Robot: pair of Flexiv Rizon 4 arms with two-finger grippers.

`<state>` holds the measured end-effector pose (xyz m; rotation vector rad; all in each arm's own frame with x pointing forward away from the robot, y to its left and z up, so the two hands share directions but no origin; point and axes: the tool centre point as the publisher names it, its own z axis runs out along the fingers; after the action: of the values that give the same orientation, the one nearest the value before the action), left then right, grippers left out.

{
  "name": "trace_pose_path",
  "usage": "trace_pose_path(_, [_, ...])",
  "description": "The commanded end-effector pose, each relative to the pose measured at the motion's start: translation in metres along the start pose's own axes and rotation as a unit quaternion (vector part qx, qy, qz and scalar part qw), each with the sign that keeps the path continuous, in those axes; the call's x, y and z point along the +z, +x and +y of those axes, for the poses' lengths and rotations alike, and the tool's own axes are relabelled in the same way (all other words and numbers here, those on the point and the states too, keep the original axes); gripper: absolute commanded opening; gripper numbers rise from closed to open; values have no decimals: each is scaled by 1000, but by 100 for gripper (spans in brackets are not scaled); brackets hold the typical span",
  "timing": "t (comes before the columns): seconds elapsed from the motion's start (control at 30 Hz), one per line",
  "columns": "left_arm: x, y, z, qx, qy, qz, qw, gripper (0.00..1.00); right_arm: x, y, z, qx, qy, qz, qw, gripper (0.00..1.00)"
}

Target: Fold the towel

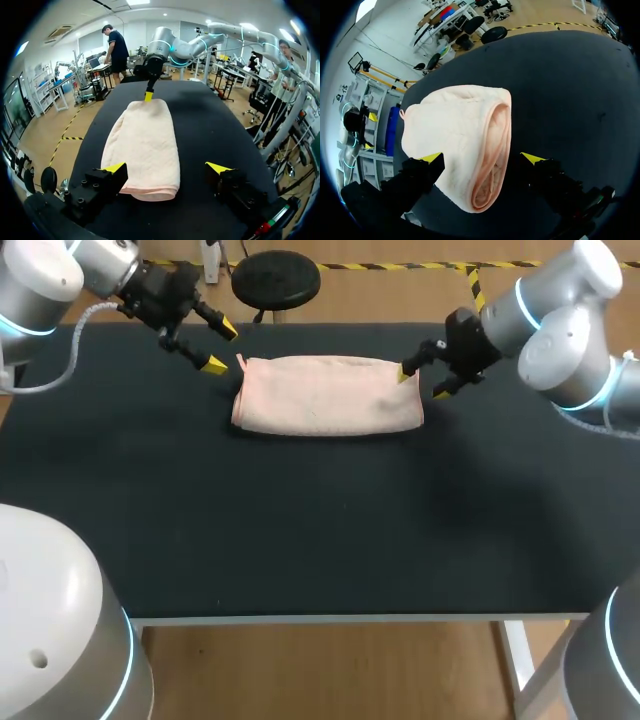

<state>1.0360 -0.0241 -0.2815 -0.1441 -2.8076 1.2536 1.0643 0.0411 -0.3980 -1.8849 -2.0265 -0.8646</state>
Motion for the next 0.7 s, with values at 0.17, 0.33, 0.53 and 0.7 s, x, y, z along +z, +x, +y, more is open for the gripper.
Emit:
trace_pose_path(0.17, [0, 1, 0, 1, 0, -1, 1000, 100, 14, -2, 6, -10, 16, 9, 1000, 100])
trace_pose_path(0.33, [0, 1, 0, 1, 0, -1, 1000, 100, 20, -3, 6, -12, 19, 10, 1000, 100])
trace_pose_path(0.53, [0, 1, 0, 1, 0, -1, 1000, 100, 26, -4, 7, -9, 19, 15, 1000, 100])
trace_pose_path(0.7, [0, 1, 0, 1, 0, -1, 1000, 100, 32, -4, 6, -9, 21, 14, 1000, 100])
